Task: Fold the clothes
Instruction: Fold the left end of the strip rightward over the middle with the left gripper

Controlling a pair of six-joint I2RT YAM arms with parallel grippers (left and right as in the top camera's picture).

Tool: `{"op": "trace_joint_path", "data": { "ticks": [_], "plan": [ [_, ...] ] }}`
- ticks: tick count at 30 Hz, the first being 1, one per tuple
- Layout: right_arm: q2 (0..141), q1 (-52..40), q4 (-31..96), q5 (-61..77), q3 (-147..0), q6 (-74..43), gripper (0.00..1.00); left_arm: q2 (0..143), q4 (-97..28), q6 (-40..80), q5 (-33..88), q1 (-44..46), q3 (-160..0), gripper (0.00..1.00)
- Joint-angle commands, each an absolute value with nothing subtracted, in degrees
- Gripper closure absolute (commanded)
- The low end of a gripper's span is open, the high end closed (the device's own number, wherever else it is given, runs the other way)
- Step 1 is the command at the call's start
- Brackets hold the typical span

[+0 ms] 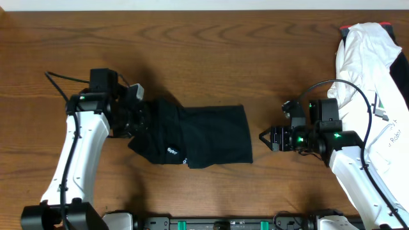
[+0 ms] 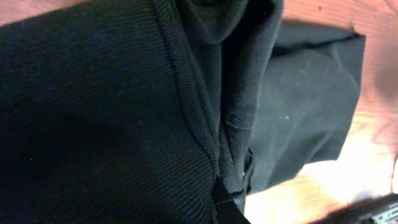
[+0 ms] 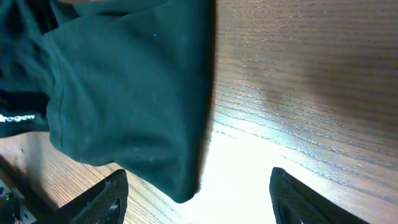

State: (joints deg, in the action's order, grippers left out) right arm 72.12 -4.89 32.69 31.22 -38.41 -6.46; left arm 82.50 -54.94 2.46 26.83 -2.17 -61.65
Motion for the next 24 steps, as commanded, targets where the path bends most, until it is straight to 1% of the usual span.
{"op": "trace_joint_path", "data": {
  "ticks": [1,5,8,10,14,21,24],
  "plan": [
    [71.9,-4.4,32.6,31.3,-39.3,-5.5,0.29,81.9,-55.5,4.5,29.6,0.7,-63.8,0.94],
    [71.9,-4.4,32.8,31.2,-39.3,-6.8,0.31,81.9,-55.4,7.7,31.1,6.3,-66.8,0.94],
    [71.9,-4.4,33.0,27.3,-39.3,-10.3,0.30,81.9,-54.5,10.9,30.6,11.7,-68.9,0.95],
    [71.9,-4.4,33.2,24.7,-39.3,-12.3,0.30,82.0,-53.5,13.9,28.4,15.3,-69.4,0.94],
    [71.9,-4.4,33.5,23.9,-39.3,-14.4,0.30,83.0,-52.3,19.9,23.6,22.0,-69.3,0.94],
    [72.4,-4.5,35.9,20.1,-39.3,-17.7,0.32,88.3,-45.9,30.0,22.3,31.9,-69.3,0.94],
    [73.7,-4.5,37.5,18.5,-39.3,-18.3,0.32,90.9,-42.7,35.1,19.6,35.6,-69.3,0.94]
  ]
}}
